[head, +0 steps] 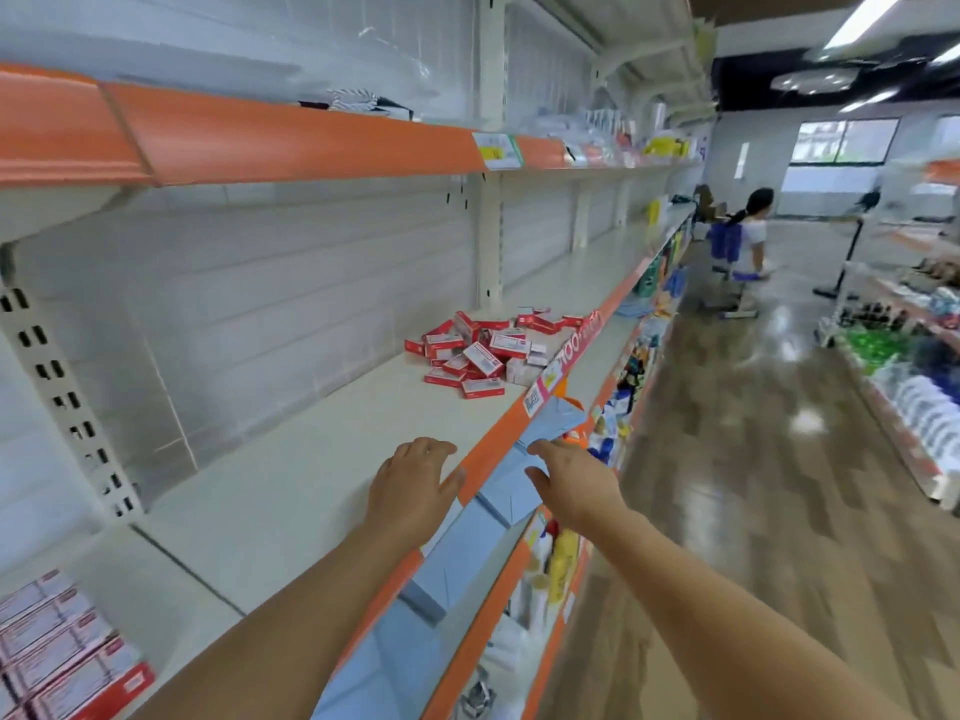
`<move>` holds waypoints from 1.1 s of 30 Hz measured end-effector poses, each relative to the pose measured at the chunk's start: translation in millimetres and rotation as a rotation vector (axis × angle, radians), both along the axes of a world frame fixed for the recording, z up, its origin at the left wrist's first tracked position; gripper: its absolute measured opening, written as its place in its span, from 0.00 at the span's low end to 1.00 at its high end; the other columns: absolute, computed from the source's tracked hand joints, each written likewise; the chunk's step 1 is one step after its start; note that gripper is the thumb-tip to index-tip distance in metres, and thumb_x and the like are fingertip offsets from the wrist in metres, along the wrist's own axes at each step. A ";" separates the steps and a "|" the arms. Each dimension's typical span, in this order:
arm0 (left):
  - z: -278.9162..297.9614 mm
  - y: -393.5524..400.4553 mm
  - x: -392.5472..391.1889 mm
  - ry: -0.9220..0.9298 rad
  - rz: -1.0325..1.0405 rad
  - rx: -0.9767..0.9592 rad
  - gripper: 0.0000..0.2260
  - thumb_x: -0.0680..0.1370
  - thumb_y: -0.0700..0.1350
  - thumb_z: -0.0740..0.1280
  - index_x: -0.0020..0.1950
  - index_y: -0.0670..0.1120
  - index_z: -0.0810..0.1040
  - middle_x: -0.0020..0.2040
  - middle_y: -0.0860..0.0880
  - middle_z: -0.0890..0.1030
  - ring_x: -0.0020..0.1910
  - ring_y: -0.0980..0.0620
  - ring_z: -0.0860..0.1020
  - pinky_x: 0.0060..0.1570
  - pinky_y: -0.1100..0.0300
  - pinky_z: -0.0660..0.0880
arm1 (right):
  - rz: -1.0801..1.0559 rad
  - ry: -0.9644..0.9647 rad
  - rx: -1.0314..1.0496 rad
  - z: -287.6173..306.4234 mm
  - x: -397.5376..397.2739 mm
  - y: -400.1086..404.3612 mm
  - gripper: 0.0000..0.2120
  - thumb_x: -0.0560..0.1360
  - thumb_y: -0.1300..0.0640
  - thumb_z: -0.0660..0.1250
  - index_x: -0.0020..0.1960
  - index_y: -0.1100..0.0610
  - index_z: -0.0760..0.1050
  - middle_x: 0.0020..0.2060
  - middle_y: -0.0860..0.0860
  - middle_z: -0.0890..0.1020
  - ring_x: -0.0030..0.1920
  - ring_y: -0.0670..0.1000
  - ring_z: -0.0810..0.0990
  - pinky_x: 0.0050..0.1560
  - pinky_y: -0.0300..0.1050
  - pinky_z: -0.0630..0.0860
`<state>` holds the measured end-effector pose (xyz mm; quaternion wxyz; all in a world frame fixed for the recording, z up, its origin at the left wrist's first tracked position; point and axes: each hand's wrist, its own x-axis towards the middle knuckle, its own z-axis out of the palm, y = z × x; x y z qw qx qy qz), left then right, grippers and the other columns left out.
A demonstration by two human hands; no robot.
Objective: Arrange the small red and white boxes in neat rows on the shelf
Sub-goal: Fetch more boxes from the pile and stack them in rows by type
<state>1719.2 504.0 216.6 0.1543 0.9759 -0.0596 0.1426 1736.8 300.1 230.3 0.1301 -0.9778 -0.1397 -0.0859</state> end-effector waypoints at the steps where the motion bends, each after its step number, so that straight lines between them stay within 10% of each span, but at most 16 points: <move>1: -0.3 -1.6 11.9 0.005 0.000 -0.003 0.18 0.81 0.55 0.56 0.69 0.52 0.69 0.68 0.53 0.70 0.67 0.51 0.66 0.63 0.57 0.64 | -0.003 -0.002 0.007 1.3 13.4 -0.9 0.18 0.81 0.51 0.56 0.70 0.54 0.66 0.62 0.54 0.75 0.61 0.56 0.73 0.53 0.51 0.76; 33: -13.0 6.9 248.0 0.094 0.190 0.132 0.22 0.80 0.45 0.57 0.75 0.49 0.59 0.73 0.51 0.64 0.71 0.50 0.62 0.67 0.55 0.61 | 0.401 -0.041 -0.273 -8.7 252.2 60.8 0.20 0.76 0.61 0.59 0.67 0.57 0.68 0.63 0.54 0.74 0.65 0.57 0.66 0.60 0.53 0.69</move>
